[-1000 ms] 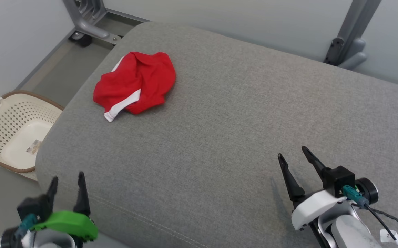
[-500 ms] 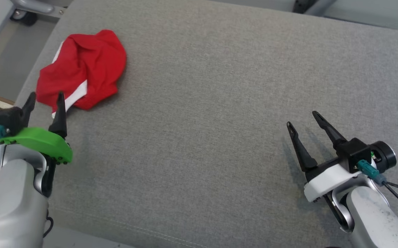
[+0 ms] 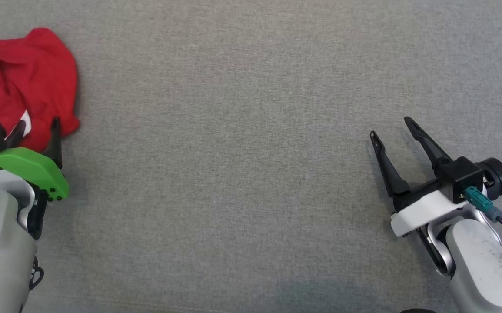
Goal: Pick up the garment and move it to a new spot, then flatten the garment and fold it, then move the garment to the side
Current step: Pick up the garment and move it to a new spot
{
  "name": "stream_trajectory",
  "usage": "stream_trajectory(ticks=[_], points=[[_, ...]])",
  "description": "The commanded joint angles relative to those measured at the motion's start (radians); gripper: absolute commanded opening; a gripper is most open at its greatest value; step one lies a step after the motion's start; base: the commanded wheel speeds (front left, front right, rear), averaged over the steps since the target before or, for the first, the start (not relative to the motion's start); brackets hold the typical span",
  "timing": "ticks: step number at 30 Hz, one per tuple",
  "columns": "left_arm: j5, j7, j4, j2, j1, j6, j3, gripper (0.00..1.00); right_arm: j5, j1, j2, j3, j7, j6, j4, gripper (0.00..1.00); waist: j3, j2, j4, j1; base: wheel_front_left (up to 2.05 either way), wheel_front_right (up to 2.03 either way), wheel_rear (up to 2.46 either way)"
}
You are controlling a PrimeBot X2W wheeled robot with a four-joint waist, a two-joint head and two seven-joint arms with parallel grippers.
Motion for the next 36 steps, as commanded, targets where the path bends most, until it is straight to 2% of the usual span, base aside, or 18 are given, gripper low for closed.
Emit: stream_trajectory(ticks=[1,7,8,9,14,21,28,36], points=[[0.0,-0.009,0.032,0.0,-0.024,0.008,0.003,1.0,-0.003,-0.002,-0.002,-0.006,-0.003,-0.002,-0.005,1.0,0.038,0.0,-0.041,-0.0001,0.0,0.0,0.0],[-0.023,-0.007,0.154,-0.024,-0.054,0.041,0.017,1.0,0.004,-0.004,0.006,-0.011,-0.003,-0.002,-0.002,1.0,0.046,0.0,-0.059,-0.0001,0.0,0.0,0.0],[-0.024,-0.001,0.171,-0.029,-0.052,0.039,0.015,0.12,0.004,-0.007,0.008,-0.009,-0.003,-0.002,0.0,1.0,0.044,0.0,-0.063,-0.0001,0.0,0.0,0.0],[-0.022,0.009,0.184,-0.034,-0.051,0.035,0.009,0.0,0.005,-0.009,0.012,-0.009,-0.003,-0.002,0.001,1.0,0.04,0.0,-0.066,-0.0001,0.0,0.0,0.0],[-0.002,-0.025,0.193,-0.027,-0.067,0.023,-0.009,0.0,0.013,-0.006,0.038,-0.017,-0.003,-0.002,0.011,1.0,0.0,0.0,-0.079,-0.0001,0.0,0.0,0.0],[0.025,-0.052,0.1,-0.035,-0.087,0.003,-0.05,0.0,0.028,0.028,0.098,-0.019,-0.003,-0.002,0.033,1.0,-0.087,0.0,-0.103,-0.0001,0.0,0.0,0.0],[0.02,-0.054,-0.08,-0.084,-0.044,0.0,-0.091,0.0,0.041,0.053,0.141,-0.028,-0.003,-0.002,0.05,1.0,-0.149,0.0,-0.156,-0.0001,0.0,0.0,0.0],[-0.011,-0.054,-0.298,-0.198,0.033,0.0,-0.227,0.0,0.048,0.077,0.17,-0.055,-0.003,-0.002,0.06,1.0,-0.193,0.0,-0.264,-0.0001,0.0,0.0,0.0]])
